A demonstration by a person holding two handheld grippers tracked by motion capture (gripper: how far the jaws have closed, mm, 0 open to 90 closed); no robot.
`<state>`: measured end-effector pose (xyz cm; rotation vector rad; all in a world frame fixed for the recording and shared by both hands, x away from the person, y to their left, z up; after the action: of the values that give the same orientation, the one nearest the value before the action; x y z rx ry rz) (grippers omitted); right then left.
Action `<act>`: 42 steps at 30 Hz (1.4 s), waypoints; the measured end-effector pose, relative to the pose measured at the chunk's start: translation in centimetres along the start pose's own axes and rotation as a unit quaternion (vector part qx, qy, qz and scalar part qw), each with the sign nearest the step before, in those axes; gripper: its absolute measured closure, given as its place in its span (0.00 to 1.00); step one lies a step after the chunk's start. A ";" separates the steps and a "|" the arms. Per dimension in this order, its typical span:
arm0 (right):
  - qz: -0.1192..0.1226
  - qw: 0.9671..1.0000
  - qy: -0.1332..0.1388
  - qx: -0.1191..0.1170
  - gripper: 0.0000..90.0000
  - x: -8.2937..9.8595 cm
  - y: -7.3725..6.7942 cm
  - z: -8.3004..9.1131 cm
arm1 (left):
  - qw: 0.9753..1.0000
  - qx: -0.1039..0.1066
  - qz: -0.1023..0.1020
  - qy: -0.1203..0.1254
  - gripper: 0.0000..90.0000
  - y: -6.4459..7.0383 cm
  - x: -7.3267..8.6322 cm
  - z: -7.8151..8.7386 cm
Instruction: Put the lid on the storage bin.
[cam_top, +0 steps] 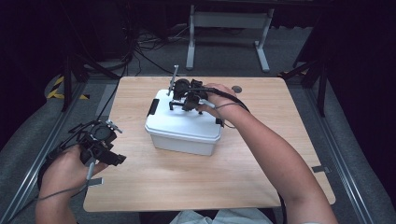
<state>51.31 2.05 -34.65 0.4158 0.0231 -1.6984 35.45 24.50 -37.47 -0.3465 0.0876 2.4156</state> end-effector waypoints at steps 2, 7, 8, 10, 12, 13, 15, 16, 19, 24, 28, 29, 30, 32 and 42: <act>0.006 1.000 -0.006 0.003 0.93 0.1 -0.2 0.0 | 1.000 0.000 0.001 -0.002 0.41 0.0 0.0 0.0; 0.010 1.000 -0.005 0.009 0.87 -0.1 -0.5 0.0 | 1.000 0.001 -0.003 -0.001 0.41 0.1 -0.1 -0.1; 0.009 1.000 -0.003 0.008 0.84 -0.1 -0.6 0.1 | 1.000 -0.002 -0.004 0.001 0.41 0.1 -0.1 0.0; 0.004 1.000 0.001 0.011 0.79 0.0 -0.5 0.2 | 1.000 0.000 -0.001 0.004 0.41 0.0 -0.2 0.0; -0.002 1.000 0.005 0.002 0.73 0.2 -0.5 0.4 | 1.000 0.000 0.001 0.005 0.41 0.0 -0.2 0.0; -0.006 1.000 0.011 0.000 0.71 0.2 -0.6 0.6 | 1.000 -0.003 0.003 0.003 0.41 -0.3 -0.2 0.0; -0.012 1.000 0.022 -0.004 0.66 0.3 -0.7 1.1 | 1.000 -0.003 0.003 0.003 0.41 -0.3 -0.3 -0.1; -0.013 1.000 0.027 -0.007 0.65 0.4 -0.7 1.3 | 1.000 -0.003 0.004 0.003 0.41 -0.3 -0.3 -0.1; -0.021 0.999 0.049 -0.005 0.63 0.6 -1.1 2.5 | 1.000 -0.001 -0.001 0.001 0.41 -0.4 -0.8 -0.3; -0.033 0.996 0.077 0.002 0.62 1.6 -1.6 4.6 | 1.000 0.003 -0.011 -0.002 0.41 -0.2 -1.6 -0.7; -0.039 0.995 0.093 0.011 0.61 2.5 -1.5 5.6 | 1.000 0.003 -0.020 -0.005 0.41 -0.1 -2.0 -0.8; -0.043 0.995 0.094 0.014 0.61 2.9 -1.4 5.9 | 1.000 0.006 -0.019 -0.005 0.41 0.0 -2.1 -0.9; -0.048 0.994 0.097 0.019 0.61 3.5 -1.4 6.2 | 1.000 0.005 -0.020 -0.006 0.41 0.0 -2.2 -0.9; -0.064 0.992 0.107 0.021 0.61 4.6 -1.4 6.9 | 1.000 0.003 -0.021 -0.006 0.41 0.1 -2.2 -0.9; -0.119 0.984 0.128 0.037 0.61 9.7 -0.2 9.1 | 1.000 -0.007 -0.001 -0.001 0.44 -0.3 -1.9 -0.7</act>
<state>47.66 -9.41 -29.00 0.7096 0.2057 -1.8745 37.16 23.40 -37.67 -0.3519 0.0687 2.4157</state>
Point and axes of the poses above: each handheld gripper's, and its own axes: z roughly backward along the jaws, x roughly out of its underside, y roughly to its right, the point moved 6 cm from there along -z, roughly forward along the jaws, and after that the axes turned 2 degrees about -z, right-handed, at the moved point
